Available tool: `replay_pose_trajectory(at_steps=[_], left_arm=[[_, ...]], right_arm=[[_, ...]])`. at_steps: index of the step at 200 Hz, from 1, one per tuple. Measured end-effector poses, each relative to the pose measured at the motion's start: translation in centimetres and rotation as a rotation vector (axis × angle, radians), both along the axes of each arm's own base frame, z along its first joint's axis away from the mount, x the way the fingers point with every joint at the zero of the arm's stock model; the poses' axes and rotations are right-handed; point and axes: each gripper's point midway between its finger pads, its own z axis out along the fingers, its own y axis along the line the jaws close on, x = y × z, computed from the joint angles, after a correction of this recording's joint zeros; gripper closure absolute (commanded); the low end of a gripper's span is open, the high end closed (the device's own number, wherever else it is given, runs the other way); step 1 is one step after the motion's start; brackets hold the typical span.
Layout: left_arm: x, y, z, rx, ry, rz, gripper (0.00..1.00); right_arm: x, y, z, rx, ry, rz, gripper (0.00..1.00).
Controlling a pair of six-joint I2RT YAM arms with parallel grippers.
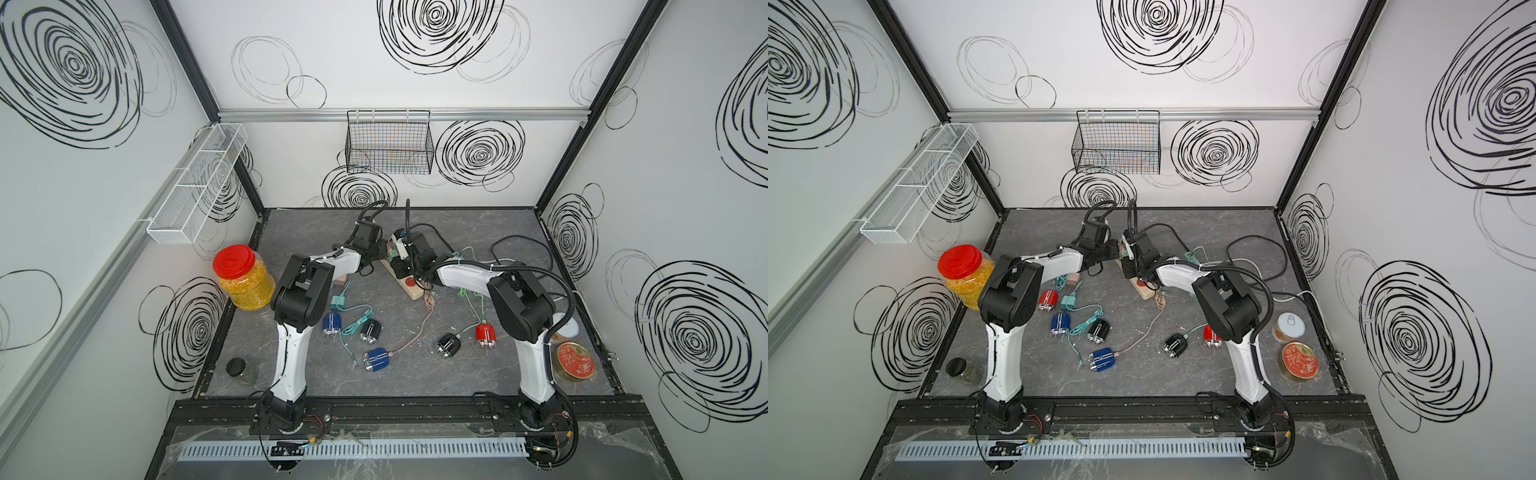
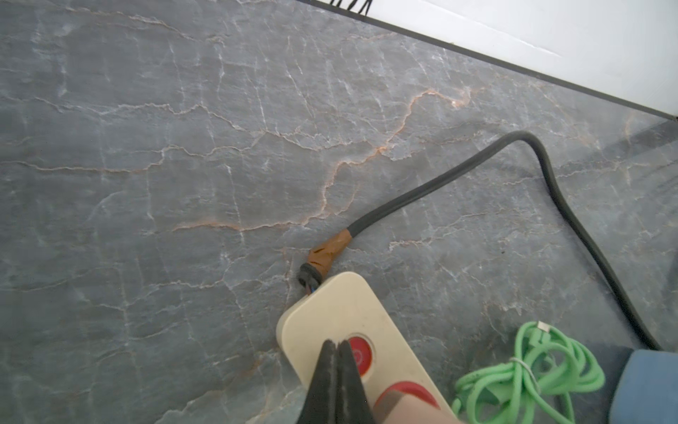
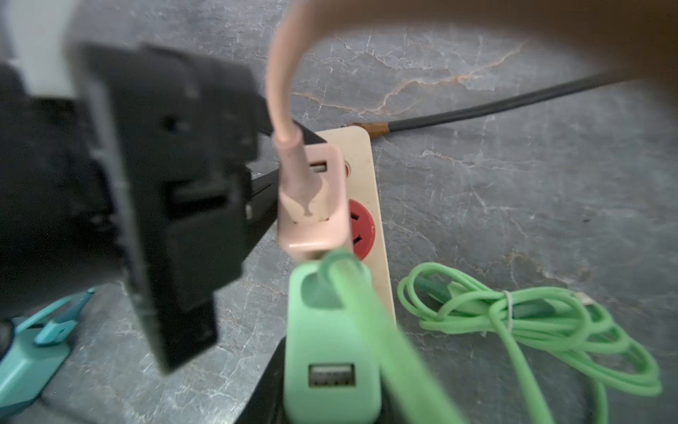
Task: Unplug the electric shaver
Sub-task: Remove the plug from the socket.
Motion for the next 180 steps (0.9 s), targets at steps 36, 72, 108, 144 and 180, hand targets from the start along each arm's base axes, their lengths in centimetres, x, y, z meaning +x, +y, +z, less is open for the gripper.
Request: replay_pose_trajectory(at_steps=[36, 72, 108, 144, 180], left_arm=[[0.1, 0.3, -0.1, 0.005, 0.002, 0.007, 1.0], [0.1, 0.3, -0.1, -0.001, 0.001, 0.005, 1.0], [-0.7, 0.0, -0.1, -0.033, -0.014, -0.015, 0.89], [-2.6, 0.6, -0.2, -0.036, 0.011, -0.018, 0.68], [-6.3, 1.9, -1.8, -0.029, 0.094, -0.011, 0.54]], right_arm=[[-0.6, 0.8, -0.2, -0.184, -0.101, -0.04, 0.89], [-0.1, 0.2, -0.5, -0.171, -0.069, -0.041, 0.88], [0.0, -0.2, -0.9, -0.147, -0.024, -0.024, 0.86], [0.0, -0.2, -1.0, -0.154, -0.017, -0.02, 0.86], [-0.1, 0.1, -1.0, -0.141, -0.014, -0.009, 0.83]])
